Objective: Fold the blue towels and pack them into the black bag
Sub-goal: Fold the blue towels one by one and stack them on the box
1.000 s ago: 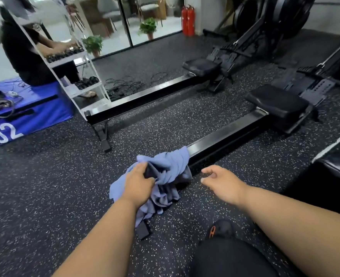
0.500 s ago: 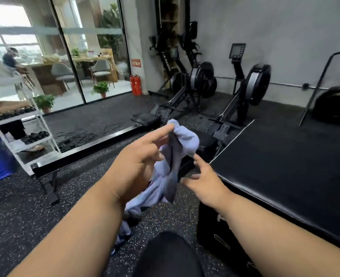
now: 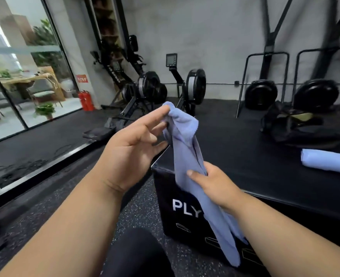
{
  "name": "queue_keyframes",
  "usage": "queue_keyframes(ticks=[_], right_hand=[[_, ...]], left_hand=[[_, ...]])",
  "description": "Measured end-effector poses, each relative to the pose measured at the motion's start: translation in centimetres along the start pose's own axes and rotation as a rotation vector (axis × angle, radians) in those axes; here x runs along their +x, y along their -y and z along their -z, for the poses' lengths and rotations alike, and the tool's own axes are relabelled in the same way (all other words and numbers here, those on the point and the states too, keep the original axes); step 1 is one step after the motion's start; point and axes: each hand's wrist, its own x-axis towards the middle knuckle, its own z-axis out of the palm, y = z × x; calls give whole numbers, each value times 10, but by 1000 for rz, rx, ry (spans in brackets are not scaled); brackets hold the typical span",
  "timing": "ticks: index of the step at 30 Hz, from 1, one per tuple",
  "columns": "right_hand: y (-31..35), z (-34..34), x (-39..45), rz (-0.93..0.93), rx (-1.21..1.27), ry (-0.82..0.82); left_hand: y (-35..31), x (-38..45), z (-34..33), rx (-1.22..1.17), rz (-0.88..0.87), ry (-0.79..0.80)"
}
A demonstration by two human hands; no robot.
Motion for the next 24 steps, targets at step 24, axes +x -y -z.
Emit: queue_keyframes(ticks=[24], right_hand=[[13,37,-19,-205,507,-45]], left_hand=[[146,-29,-33,392,215,-360]])
